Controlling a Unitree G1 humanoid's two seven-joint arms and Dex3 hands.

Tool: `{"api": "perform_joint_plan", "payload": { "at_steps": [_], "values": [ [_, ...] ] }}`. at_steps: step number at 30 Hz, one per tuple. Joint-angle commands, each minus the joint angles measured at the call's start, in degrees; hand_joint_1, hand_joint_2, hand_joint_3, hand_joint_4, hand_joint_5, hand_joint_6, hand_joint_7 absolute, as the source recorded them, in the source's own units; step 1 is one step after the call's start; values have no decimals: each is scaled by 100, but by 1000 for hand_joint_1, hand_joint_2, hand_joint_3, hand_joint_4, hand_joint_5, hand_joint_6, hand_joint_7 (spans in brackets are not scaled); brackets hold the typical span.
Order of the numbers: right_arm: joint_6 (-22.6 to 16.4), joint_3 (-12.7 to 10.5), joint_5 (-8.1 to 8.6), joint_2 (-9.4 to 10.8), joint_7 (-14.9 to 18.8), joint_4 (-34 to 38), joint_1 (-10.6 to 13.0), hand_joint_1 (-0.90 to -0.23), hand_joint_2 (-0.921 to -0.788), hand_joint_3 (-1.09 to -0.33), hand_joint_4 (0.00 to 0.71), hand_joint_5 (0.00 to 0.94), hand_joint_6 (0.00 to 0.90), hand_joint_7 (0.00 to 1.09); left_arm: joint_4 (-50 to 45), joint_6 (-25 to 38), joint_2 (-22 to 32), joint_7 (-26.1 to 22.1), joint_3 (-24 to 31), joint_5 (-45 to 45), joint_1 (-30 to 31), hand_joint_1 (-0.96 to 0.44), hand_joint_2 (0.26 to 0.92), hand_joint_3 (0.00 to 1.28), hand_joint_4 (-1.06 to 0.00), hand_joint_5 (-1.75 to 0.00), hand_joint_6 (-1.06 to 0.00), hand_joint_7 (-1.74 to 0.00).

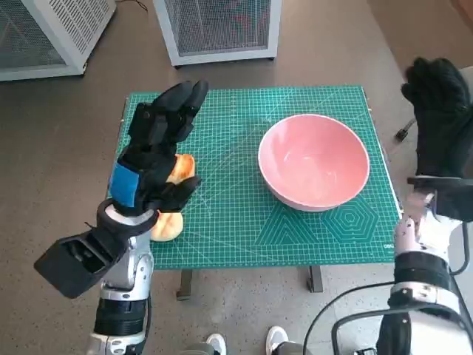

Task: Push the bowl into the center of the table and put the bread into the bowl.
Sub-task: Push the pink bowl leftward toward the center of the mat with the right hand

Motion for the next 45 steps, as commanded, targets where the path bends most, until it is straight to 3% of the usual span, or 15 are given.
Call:
{"api": "perform_joint_plan", "payload": {
  "at_steps": [1, 10, 21, 30, 37, 45],
  "values": [
    [249, -125, 12, -18, -199, 554, -38, -369, -921, -557, 369, 13, 144, 576, 41, -81, 10, 6, 16, 24, 17, -573, 921, 334, -225, -7, 1, -610],
    [789, -291, 37, 22, -295, 1123, -106, -373, -921, -517, 380, 4, 192, 450, 66, -96, 26, -7, 30, 15, 27, -573, 921, 334, -227, -8, 1, -617],
    [1501, -450, 34, 99, -296, 1437, 42, -319, -921, -603, 322, 0, 235, 377, 102, -160, 73, -25, 59, 23, 71, -577, 921, 333, -228, -8, 1, -618],
    [2080, -783, 271, 185, -219, 1524, 68, -332, -921, -611, 297, 0, 218, 361, 36, -152, 136, 1, 89, 45, 140, -580, 921, 330, -229, -7, 1, -617],
    [2290, -991, 420, 276, -133, 1534, 33, -340, -921, -609, 267, 0, 210, 351, 60, -196, 171, 19, 96, 100, 177, -575, 921, 334, -225, -5, 1, -611],
    [2310, -960, 377, 373, -39, 1532, -9, -343, -921, -603, 257, 1, 196, 338, 87, -221, 206, 54, 113, 167, 186, -581, 921, 356, -220, -2, 1, -594]
  ]
}}
